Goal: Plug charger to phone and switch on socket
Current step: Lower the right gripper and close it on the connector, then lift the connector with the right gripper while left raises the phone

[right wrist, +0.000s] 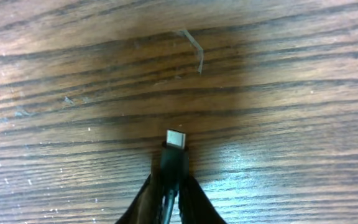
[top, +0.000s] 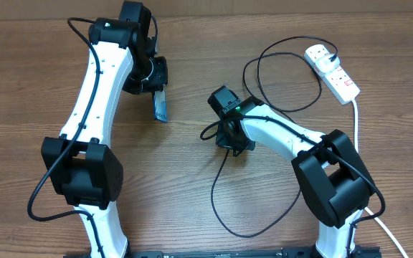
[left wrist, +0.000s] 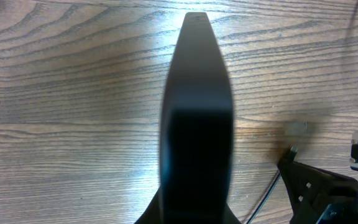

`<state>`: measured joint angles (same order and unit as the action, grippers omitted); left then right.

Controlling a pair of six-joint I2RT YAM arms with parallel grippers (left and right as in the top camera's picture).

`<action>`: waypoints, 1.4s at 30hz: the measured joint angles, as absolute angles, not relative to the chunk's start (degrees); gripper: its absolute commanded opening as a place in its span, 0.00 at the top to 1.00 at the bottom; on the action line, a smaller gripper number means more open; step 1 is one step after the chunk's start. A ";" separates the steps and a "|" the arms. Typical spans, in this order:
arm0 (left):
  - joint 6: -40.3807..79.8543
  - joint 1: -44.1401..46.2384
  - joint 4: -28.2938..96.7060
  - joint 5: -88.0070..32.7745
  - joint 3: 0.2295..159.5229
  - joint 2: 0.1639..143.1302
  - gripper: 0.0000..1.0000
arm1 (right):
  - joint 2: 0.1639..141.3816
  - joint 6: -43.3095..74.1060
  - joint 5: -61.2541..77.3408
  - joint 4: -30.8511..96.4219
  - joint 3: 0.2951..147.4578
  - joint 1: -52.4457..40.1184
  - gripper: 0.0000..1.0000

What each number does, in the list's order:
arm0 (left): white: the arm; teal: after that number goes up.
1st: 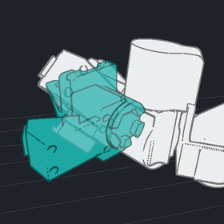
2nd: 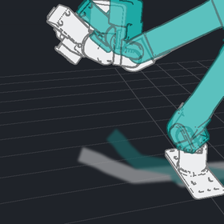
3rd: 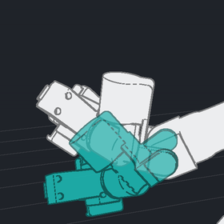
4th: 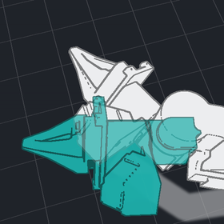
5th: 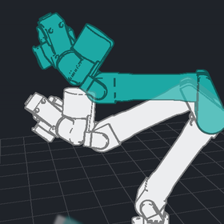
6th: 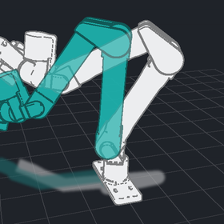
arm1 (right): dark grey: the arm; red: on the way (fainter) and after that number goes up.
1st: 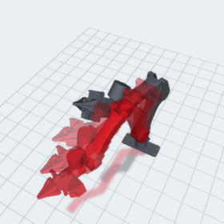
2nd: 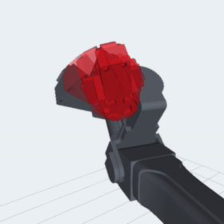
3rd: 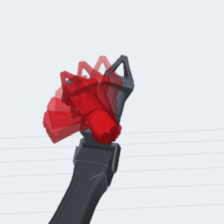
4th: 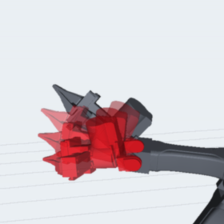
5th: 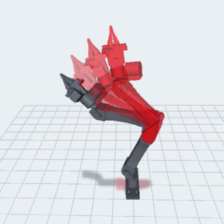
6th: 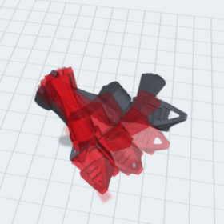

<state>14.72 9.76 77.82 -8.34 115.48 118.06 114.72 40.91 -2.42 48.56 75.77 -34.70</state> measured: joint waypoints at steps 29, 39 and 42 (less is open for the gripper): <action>11.97 9.69 75.37 -19.22 115.46 118.06 0.96 | 113.49 35.86 16.12 52.77 78.54 -27.57 0.96; 7.90 4.16 72.64 -46.72 115.44 118.06 0.96 | 107.83 18.92 45.34 57.80 78.85 -25.17 0.96; 6.98 1.69 72.88 -52.60 115.44 118.06 0.96 | 107.83 11.86 53.12 59.44 78.85 -25.17 0.96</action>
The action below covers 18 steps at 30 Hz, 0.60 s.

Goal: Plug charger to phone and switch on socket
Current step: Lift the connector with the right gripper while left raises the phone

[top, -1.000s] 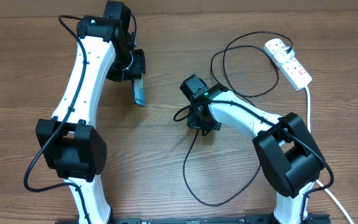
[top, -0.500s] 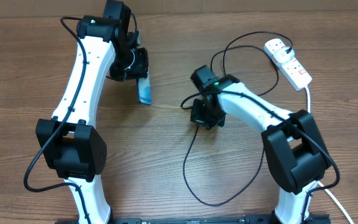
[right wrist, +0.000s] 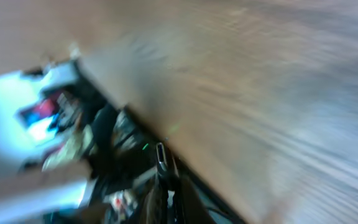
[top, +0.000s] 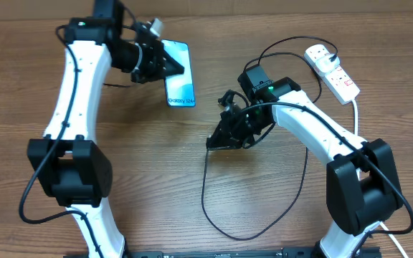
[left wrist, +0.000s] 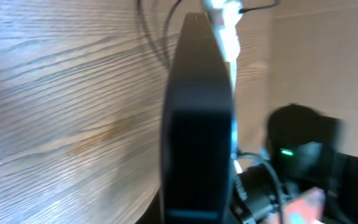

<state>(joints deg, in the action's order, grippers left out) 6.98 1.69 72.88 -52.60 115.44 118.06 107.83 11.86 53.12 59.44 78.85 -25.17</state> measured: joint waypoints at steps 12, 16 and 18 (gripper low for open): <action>4.16 -0.84 76.66 -65.32 115.44 118.06 0.96 | 107.61 -5.45 72.71 60.88 78.85 -25.15 0.96; 3.09 -0.84 76.75 -68.38 115.44 118.06 0.96 | 107.48 -6.70 75.55 60.36 78.85 -25.15 0.96; 2.76 -0.84 77.28 -69.08 115.44 118.06 0.96 | 107.42 -6.85 76.64 59.44 78.85 -25.17 0.96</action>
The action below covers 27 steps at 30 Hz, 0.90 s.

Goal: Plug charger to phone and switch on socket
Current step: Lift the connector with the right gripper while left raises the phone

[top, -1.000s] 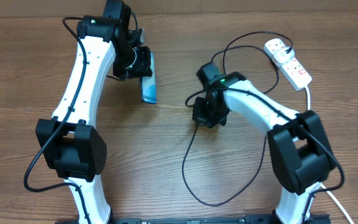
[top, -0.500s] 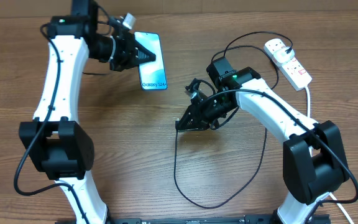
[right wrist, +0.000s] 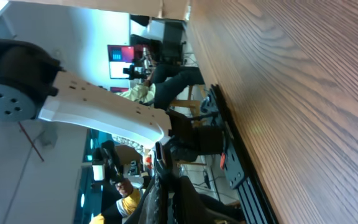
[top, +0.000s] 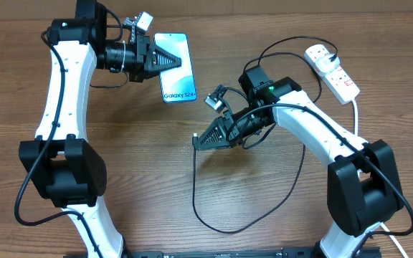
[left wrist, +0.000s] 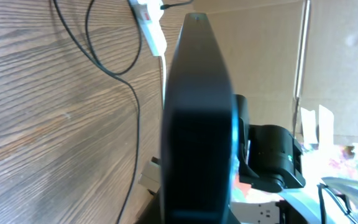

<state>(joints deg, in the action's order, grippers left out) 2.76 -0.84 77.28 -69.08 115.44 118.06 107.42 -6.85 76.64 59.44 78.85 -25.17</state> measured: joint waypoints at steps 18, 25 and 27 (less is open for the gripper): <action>-8.64 0.03 91.70 -64.55 115.44 118.06 0.96 | 107.39 -2.96 83.20 54.72 78.85 -25.17 0.96; -10.98 1.28 89.38 -64.38 115.44 118.06 0.96 | 107.39 -2.98 86.80 54.65 78.85 -25.15 0.96; -11.20 1.89 88.53 -64.75 115.44 118.06 0.96 | 107.37 -2.94 86.94 54.65 78.85 -25.17 0.96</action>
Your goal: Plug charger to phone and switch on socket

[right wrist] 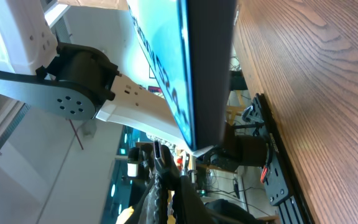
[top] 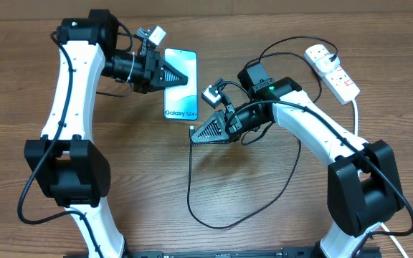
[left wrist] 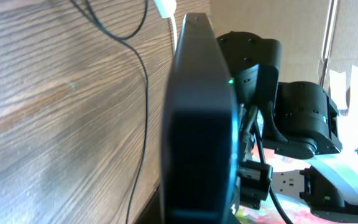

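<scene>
My left gripper point(top: 169, 74) is shut on the phone point(top: 179, 84), held above the table with its lit screen facing up; the left wrist view shows the phone's point(left wrist: 199, 118) dark edge filling the middle. My right gripper point(top: 194, 136) is shut on the black charger plug point(right wrist: 158, 152), whose tip sits just below the phone's lower edge point(right wrist: 210, 74). The black cable point(top: 192, 193) hangs from the plug and loops over the table to the white socket strip point(top: 333, 70) at the far right.
The wooden table point(top: 149, 193) runs under both arms. The socket strip's white lead point(top: 356, 115) goes down the right side past the base of the right arm point(top: 353, 201).
The phone has moved right and toward the front, nearer the right gripper. The right gripper with the plug has risen toward the phone's lower edge, which now fills the right wrist view.
First the left gripper held the phone edge-on low over the table while the right held the plug against the wood. Then both were lifted, the phone turned screen-up. Now phone and plug are close together in mid-air.
</scene>
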`<state>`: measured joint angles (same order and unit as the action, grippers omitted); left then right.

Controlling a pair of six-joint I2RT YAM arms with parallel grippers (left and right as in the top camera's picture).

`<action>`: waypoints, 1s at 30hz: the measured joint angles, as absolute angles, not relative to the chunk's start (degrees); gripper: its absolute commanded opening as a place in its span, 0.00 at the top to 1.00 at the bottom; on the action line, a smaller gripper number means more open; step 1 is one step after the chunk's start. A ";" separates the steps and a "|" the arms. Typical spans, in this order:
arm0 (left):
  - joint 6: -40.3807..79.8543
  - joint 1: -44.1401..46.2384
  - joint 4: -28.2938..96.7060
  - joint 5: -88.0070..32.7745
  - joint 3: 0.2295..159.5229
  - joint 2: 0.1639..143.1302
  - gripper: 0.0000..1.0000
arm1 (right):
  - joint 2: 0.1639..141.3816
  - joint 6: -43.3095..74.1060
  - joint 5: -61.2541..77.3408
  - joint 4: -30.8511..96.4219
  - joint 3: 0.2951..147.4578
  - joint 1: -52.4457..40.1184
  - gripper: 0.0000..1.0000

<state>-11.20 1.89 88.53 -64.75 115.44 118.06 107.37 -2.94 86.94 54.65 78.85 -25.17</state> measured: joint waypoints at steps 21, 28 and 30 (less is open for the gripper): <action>-11.03 0.97 82.61 -65.69 115.44 118.06 0.96 | 107.28 1.63 79.99 52.62 78.85 -23.42 0.96; -2.35 -1.91 80.90 -50.35 115.42 118.06 0.95 | 107.28 14.37 59.88 49.87 78.85 -22.98 0.96; -1.10 -2.13 80.90 -47.72 115.44 118.06 0.96 | 107.26 18.33 53.04 49.84 78.85 -23.05 0.96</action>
<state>-1.10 -2.13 80.90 -47.72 115.44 118.06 107.26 18.33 53.04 49.84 78.85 -23.05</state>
